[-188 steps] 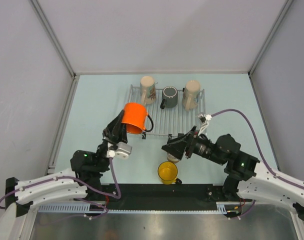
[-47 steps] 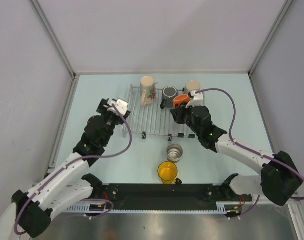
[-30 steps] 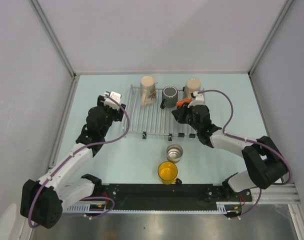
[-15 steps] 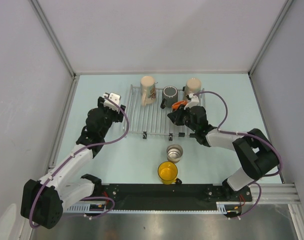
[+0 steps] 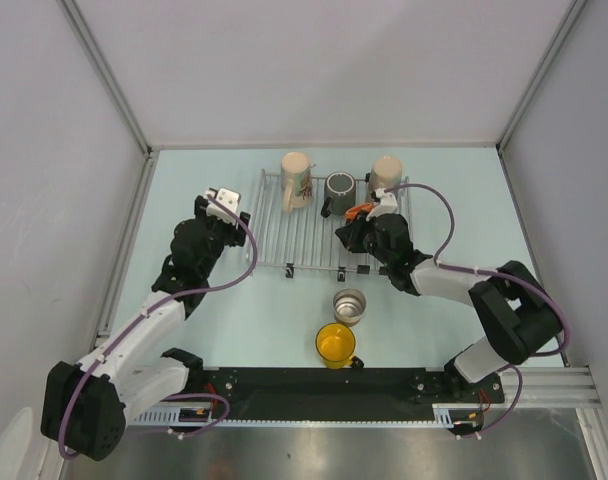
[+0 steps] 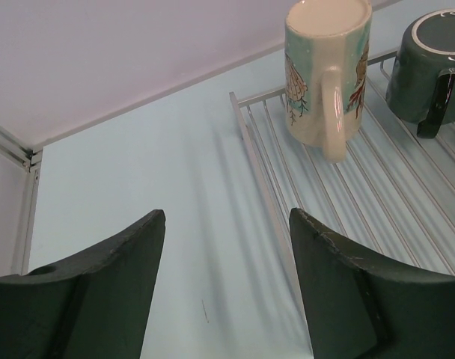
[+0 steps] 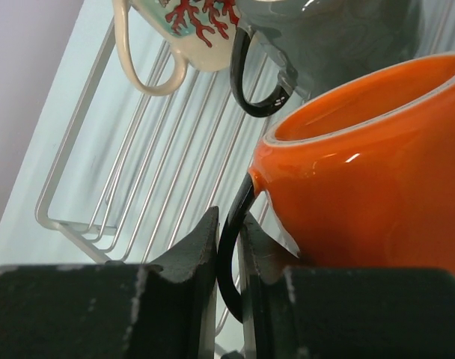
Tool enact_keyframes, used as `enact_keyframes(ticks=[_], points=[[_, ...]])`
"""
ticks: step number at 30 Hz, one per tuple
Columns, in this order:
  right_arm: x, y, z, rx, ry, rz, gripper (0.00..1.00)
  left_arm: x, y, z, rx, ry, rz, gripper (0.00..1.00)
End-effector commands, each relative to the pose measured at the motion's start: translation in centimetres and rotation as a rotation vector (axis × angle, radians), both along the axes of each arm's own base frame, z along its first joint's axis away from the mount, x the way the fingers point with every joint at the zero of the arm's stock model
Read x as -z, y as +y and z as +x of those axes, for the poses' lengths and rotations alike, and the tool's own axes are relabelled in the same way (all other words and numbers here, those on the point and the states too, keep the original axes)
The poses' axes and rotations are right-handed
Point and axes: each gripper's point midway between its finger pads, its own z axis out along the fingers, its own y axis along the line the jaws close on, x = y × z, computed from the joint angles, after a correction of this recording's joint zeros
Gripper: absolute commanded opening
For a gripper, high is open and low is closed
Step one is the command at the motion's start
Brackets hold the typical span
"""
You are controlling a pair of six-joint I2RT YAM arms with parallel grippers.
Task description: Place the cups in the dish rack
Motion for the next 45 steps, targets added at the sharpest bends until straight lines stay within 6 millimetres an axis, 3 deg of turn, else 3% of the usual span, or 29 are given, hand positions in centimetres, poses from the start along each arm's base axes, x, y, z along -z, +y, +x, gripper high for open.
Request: enact_keyframes(ticks=[1, 3, 6, 7, 9, 10, 12, 14, 17, 19, 26, 32, 36, 40, 45], points=[[-2.7, -1.5, -1.2, 0.112, -0.042, -0.019, 0.00, -1.5, 0.0, 0.0, 0.009, -0.051, -0.045, 0.73], [-3.8, -2.0, -1.9, 0.130, -0.052, 0.003, 0.00, -1.6, -0.1, 0.0, 0.010, -0.051, -0.046, 0.72], [-3.8, -2.8, -3.0, 0.166, -0.018, 0.007, 0.05, -2.0, -0.1, -0.2, 0.013, -0.062, -0.052, 0.72], [-3.3, -3.3, -3.2, 0.190, 0.006, -0.005, 0.21, -2.1, -0.1, -0.3, 0.015, -0.063, -0.053, 0.72], [-2.4, -3.7, -3.8, 0.206, 0.040, -0.005, 0.36, -2.2, 0.0, -0.4, 0.015, -0.066, -0.054, 0.72], [-2.2, -4.0, -3.9, 0.222, 0.046, -0.005, 0.49, -2.2, -0.1, -0.4, 0.016, -0.068, -0.054, 0.72], [-1.8, -4.3, -4.2, 0.229, 0.057, -0.004, 0.58, -2.5, -0.1, -0.5, 0.018, -0.072, -0.056, 0.72], [-1.0, -4.6, -4.4, 0.237, 0.075, -0.003, 0.57, -2.4, 0.0, -0.6, 0.018, -0.070, -0.057, 0.72], [-0.8, -4.7, -4.5, 0.241, 0.082, 0.006, 0.64, -2.6, 0.0, -0.8, 0.023, -0.078, -0.058, 0.72], [-0.8, -4.8, -4.5, 0.245, 0.084, 0.005, 0.61, -2.8, 0.0, -0.9, 0.021, -0.080, -0.060, 0.72], [-2.9, -5.4, -5.2, 0.249, 0.059, 0.007, 0.62, -2.7, -0.1, -1.0, 0.027, -0.083, -0.060, 0.72], [-7.6, -5.1, -6.5, 0.227, -0.021, 0.022, 0.62, -2.5, -0.1, -1.0, 0.032, -0.082, -0.060, 0.72], [-10.4, -5.5, -6.3, 0.249, -0.099, -0.004, 0.61, -2.1, -0.3, -0.9, 0.038, -0.064, -0.056, 0.72], [-9.8, -5.9, -4.5, 0.272, -0.086, -0.077, 0.61, -1.8, -0.5, -0.9, 0.048, -0.048, -0.059, 0.72], [-7.3, -6.5, -3.1, 0.291, -0.035, -0.124, 0.59, -2.3, -0.6, -1.4, 0.063, -0.058, -0.062, 0.72]])
